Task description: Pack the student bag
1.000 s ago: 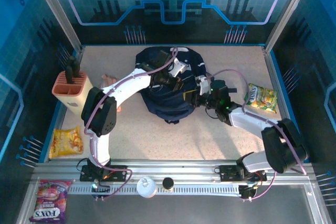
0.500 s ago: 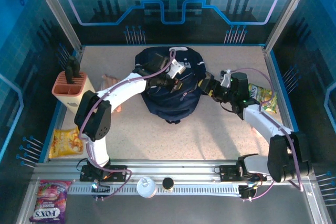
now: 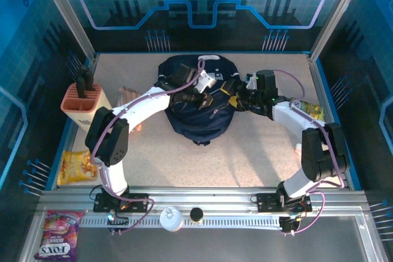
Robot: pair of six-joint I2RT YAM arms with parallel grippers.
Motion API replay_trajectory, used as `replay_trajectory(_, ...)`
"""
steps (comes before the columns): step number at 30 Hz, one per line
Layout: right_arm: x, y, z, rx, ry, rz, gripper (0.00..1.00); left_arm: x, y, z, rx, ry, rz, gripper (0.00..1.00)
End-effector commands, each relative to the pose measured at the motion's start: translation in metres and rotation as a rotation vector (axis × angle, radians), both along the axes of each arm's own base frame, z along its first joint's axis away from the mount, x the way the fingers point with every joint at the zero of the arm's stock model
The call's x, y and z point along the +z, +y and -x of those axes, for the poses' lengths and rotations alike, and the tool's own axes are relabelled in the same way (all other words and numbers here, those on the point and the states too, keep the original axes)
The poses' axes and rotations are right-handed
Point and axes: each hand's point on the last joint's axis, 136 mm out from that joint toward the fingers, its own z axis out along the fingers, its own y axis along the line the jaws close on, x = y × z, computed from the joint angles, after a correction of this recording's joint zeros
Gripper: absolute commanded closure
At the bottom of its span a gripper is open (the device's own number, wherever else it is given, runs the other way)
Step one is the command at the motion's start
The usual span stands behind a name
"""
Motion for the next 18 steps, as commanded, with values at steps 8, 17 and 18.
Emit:
replay_trajectory(8, -0.013, 0.036, -0.004, 0.091, 0.067, 0.021, 0.55, 0.044, 0.015, 0.037, 0.057, 0.011, 0.11, 0.53)
replay_trajectory(17, -0.007, 0.049, 0.001, 0.13, 0.034, -0.015, 0.82, 0.015, 0.042, 0.078, 0.465, 0.326, 0.235, 0.4)
replay_trajectory(18, -0.005, 0.05, 0.001, 0.133, 0.028, -0.017, 0.82, 0.012, 0.042, 0.083, 0.476, 0.345, 0.244, 0.4)
